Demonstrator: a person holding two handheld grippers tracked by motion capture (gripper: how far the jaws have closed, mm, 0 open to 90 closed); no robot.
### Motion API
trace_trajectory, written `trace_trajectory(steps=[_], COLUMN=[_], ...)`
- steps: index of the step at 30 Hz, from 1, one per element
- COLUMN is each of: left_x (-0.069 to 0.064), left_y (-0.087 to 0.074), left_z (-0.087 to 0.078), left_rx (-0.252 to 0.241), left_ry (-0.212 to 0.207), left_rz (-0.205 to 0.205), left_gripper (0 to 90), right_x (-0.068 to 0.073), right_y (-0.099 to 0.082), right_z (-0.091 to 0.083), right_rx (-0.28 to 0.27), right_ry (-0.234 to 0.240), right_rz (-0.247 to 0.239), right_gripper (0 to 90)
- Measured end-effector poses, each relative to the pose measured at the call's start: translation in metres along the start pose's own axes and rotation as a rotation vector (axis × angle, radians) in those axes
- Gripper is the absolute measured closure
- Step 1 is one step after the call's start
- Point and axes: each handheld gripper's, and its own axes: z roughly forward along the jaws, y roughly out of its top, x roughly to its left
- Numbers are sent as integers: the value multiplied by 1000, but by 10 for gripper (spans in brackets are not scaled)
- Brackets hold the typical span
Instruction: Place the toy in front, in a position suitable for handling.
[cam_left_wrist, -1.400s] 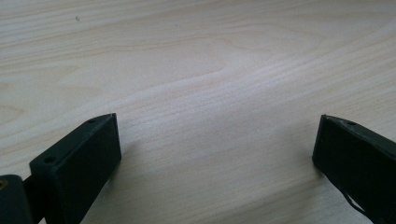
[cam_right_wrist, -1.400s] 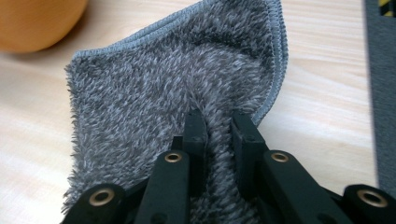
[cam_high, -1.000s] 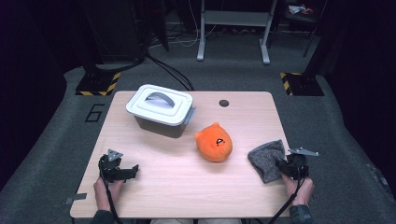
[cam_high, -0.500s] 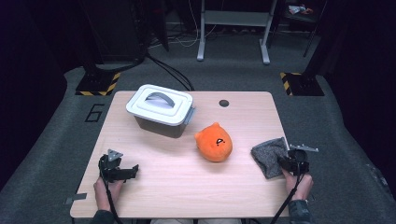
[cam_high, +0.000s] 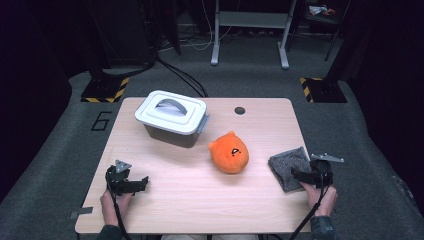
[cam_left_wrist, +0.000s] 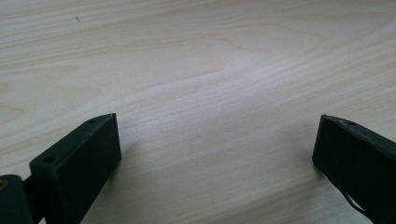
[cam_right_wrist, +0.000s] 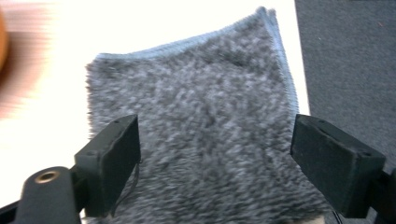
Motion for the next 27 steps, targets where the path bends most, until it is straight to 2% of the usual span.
trace_trajectory(steps=[5,6,7,11,12,15,16,17,18,26,27], left_x=[0,0,0,0,0,0,0,0,0,0,0], left_y=[0,0,0,0,0,0,0,0,0,0,0], left_z=[0,0,0,0,0,0,0,0,0,0,0], left_rx=[0,0,0,0,0,0,0,0,0,0,0], left_ry=[1,0,0,0,-1,0,0,0,0,0,0], left_rz=[0,0,0,-1,0,-1,0,0,0,0,0], left_gripper=[6,7,7,6,6,6,6,6,7,7,6], right_x=[9,16,16,30,38,46,53,53,59,85,85], right_y=[2,4,4,9,11,14,16,16,18,27,27], right_z=[-5,-7,-7,-10,-12,-13,-14,-14,-16,-16,-16], right_rx=[-19,-21,-21,-35,-41,-44,-51,-51,-54,-66,-66], right_ry=[42,61,61,98,113,132,146,146,164,211,211], right_rz=[-41,-51,-51,-85,-101,-115,-130,-130,-132,-192,-192], right_gripper=[132,126,126,115,112,112,112,112,112,121,121])
